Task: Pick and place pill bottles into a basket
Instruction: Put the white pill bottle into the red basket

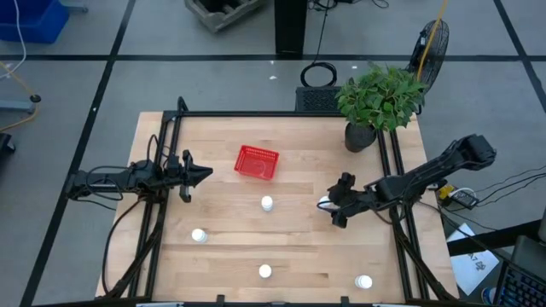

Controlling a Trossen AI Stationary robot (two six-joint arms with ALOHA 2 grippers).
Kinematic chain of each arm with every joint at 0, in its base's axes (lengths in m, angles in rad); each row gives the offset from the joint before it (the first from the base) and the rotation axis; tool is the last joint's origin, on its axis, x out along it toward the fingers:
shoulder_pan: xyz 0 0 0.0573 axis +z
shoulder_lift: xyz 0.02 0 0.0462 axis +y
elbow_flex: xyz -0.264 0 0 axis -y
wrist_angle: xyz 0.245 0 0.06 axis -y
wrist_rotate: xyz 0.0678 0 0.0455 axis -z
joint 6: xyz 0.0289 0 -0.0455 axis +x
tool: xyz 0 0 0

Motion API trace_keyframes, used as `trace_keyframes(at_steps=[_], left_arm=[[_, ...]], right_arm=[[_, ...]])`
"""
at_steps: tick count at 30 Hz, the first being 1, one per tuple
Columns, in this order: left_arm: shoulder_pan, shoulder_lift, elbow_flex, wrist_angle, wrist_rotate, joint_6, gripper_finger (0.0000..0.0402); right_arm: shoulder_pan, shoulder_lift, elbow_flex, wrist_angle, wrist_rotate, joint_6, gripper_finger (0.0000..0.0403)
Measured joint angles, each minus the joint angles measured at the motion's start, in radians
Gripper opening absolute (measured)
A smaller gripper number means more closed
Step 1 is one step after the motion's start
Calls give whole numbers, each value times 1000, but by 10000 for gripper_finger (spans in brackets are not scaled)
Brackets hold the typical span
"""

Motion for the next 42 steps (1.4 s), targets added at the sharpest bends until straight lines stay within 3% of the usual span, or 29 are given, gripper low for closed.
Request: trace_keyframes(at_steps=[8,28,34,42], left_arm=[[0,0,0,0,0,0,37],[0,0,0,0,0,0,37],[0,0,0,0,0,0,37],[0,0,0,0,0,0,37]], right_arm=[[0,7,0,6,-27,28,298],[0,11,1,11,-27,27,150],[0,35,1,69,-27,6,155],[1,49,0,276,21,-139,149]])
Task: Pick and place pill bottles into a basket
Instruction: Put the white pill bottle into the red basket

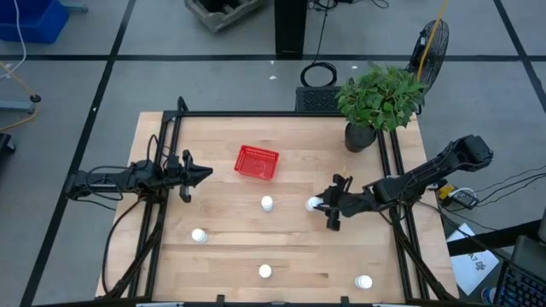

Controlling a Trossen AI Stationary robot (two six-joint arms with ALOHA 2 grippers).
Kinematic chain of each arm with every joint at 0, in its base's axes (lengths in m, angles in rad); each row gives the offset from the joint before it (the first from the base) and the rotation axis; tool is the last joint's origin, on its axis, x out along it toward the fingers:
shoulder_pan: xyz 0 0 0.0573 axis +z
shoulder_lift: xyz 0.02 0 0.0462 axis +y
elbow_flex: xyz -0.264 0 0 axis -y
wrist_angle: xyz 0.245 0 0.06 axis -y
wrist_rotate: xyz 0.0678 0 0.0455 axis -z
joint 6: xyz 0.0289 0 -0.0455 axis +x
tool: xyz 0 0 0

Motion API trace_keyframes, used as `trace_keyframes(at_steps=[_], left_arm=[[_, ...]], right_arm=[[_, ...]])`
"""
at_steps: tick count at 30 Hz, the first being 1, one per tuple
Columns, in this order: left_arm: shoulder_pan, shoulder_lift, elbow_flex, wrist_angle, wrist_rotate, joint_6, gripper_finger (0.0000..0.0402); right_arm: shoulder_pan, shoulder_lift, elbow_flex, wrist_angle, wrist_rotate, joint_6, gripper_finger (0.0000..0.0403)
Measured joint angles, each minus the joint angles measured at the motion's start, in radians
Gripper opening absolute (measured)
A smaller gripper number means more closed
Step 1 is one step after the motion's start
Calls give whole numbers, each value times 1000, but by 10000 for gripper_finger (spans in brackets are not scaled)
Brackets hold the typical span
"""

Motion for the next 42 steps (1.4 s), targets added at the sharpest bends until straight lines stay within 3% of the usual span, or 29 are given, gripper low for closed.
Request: trace_keyframes(at_steps=[5,11,19,28,35,40,42], left_arm=[[0,0,0,0,-4,0,37],[0,0,0,0,-5,0,37],[0,0,0,0,-5,0,37],[0,0,0,1,-5,0,37],[0,0,0,0,-5,0,37],[0,0,0,0,-5,0,37],[0,0,0,0,-5,0,37]], right_arm=[[-25,0,0,141,64,-111,152],[-103,0,0,340,-1,-236,148],[-234,77,6,459,-134,-259,147],[-300,287,193,412,-152,-344,146],[-371,348,348,281,-127,-400,154],[-467,349,403,259,-296,-355,147],[-495,366,429,236,-320,-348,147]])
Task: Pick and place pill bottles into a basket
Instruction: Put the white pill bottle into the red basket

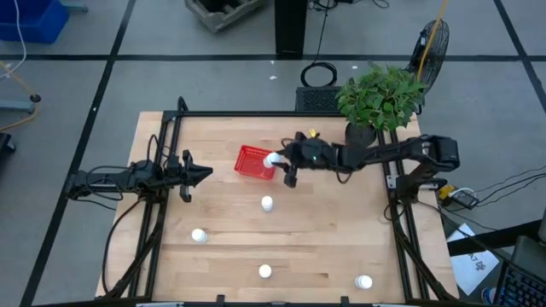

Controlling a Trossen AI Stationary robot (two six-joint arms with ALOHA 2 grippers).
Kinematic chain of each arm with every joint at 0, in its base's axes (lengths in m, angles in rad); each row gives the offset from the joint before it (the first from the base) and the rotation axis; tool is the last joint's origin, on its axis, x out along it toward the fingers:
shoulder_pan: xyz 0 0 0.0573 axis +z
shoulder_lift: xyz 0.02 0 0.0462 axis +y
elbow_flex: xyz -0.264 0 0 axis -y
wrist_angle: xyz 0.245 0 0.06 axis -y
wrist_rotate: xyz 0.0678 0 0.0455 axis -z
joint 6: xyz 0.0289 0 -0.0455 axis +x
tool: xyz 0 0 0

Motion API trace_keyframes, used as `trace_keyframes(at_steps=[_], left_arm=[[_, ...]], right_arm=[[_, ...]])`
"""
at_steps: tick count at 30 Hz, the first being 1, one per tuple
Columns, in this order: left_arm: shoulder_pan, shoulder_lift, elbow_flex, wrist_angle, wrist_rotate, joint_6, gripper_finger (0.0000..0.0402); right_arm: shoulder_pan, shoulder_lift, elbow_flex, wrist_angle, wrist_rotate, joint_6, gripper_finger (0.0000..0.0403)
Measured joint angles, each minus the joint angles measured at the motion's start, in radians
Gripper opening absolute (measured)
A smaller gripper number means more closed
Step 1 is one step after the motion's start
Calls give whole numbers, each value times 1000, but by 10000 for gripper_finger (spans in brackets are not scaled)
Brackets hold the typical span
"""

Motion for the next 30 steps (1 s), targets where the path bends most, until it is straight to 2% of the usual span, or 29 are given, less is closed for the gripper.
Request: trace_keyframes(at_steps=[10,14,30], left_arm=[[0,3,0,2,0,0,37],[0,4,0,0,0,0,37],[0,4,0,0,0,0,37]], right_arm=[[-83,183,178,-184,-73,-21,148],[-112,231,233,-243,-136,-11,154],[-138,271,248,-247,-198,-24,155]])
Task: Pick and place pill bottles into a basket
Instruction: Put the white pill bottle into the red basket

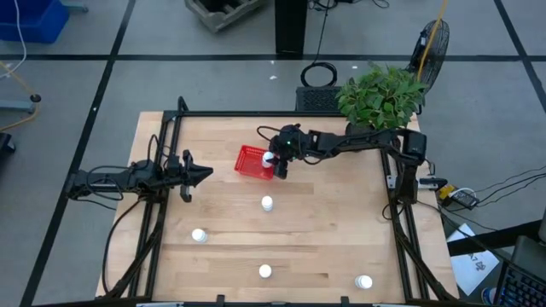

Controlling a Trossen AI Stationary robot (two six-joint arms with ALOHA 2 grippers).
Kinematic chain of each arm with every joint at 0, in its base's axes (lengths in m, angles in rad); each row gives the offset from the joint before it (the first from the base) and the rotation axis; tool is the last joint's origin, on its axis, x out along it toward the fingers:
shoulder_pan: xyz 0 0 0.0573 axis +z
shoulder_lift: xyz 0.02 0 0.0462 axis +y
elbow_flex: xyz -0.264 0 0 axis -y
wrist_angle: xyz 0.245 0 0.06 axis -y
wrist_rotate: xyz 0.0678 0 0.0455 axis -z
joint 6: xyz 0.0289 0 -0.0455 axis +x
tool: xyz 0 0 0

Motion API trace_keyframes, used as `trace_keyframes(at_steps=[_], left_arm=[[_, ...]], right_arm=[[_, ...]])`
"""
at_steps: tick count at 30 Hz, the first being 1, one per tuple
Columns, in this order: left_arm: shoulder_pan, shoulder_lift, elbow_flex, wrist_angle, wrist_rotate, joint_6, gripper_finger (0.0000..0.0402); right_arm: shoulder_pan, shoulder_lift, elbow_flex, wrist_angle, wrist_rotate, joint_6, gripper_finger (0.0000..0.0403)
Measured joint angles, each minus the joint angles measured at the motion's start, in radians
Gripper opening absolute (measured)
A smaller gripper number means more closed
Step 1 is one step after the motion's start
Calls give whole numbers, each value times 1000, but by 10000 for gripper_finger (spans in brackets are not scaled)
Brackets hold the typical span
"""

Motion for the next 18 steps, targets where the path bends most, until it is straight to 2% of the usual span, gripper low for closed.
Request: trace_keyframes(at_steps=[12,18], left_arm=[[0,0,0,0,0,0,37],[0,0,0,0,0,0,37]], right_arm=[[-2,55,2,45,-3,-33,155],[-4,56,0,28,-29,-36,173]])
